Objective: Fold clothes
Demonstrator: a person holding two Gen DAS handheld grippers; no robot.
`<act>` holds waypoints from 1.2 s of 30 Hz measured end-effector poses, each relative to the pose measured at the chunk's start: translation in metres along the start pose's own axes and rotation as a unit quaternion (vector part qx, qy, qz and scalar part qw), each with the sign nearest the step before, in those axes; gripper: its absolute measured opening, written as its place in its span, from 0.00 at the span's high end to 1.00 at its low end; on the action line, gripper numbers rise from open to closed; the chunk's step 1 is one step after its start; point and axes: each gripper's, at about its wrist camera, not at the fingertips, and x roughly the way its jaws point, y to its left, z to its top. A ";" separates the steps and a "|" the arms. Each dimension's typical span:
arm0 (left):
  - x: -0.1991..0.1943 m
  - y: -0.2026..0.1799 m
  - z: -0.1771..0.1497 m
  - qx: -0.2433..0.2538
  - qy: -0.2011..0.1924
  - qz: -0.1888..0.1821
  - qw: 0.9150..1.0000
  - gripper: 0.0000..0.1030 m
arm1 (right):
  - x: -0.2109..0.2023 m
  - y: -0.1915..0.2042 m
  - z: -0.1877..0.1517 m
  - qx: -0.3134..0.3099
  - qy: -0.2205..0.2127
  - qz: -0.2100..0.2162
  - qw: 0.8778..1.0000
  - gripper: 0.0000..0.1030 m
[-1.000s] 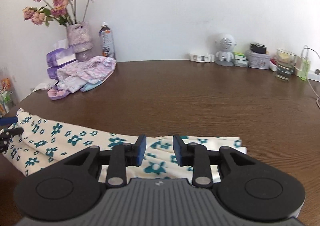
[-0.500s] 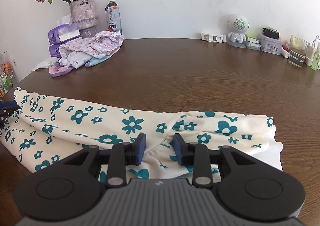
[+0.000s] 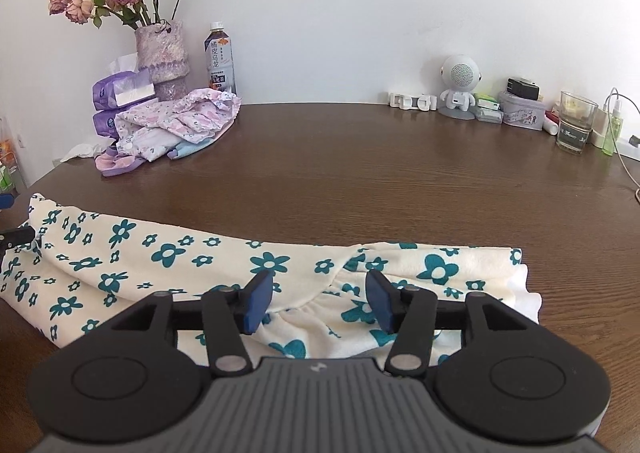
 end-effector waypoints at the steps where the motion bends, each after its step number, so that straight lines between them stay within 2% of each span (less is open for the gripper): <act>1: -0.003 -0.002 0.001 -0.003 -0.004 -0.003 1.000 0.19 | -0.003 0.000 -0.001 0.001 -0.002 -0.001 1.000 0.39; 3: -0.009 -0.006 0.003 -0.009 -0.010 -0.008 1.000 0.15 | -0.009 0.001 -0.003 0.003 -0.007 -0.002 1.000 0.33; 5: -0.014 -0.010 0.003 -0.012 -0.013 -0.013 1.000 0.14 | -0.017 0.002 -0.005 0.002 -0.011 -0.006 1.000 0.24; 14: -0.045 -0.028 0.003 -0.046 -0.030 -0.045 0.997 0.12 | -0.056 -0.001 -0.021 0.008 -0.030 -0.017 0.999 0.08; 18: -0.058 -0.038 0.003 -0.070 -0.032 -0.062 0.995 0.12 | -0.069 -0.005 -0.031 0.024 -0.033 -0.015 0.999 0.04; 20: -0.063 -0.042 0.002 -0.080 -0.032 -0.070 0.994 0.07 | -0.075 -0.007 -0.036 0.032 -0.035 -0.014 0.999 0.01; 30: -0.082 -0.062 0.002 -0.116 -0.035 -0.091 0.989 0.04 | -0.105 -0.016 -0.062 0.069 -0.044 -0.009 0.997 0.00; 36: -0.087 -0.071 0.002 -0.125 -0.042 -0.097 0.987 0.04 | -0.113 -0.017 -0.074 0.082 -0.044 -0.027 0.995 0.00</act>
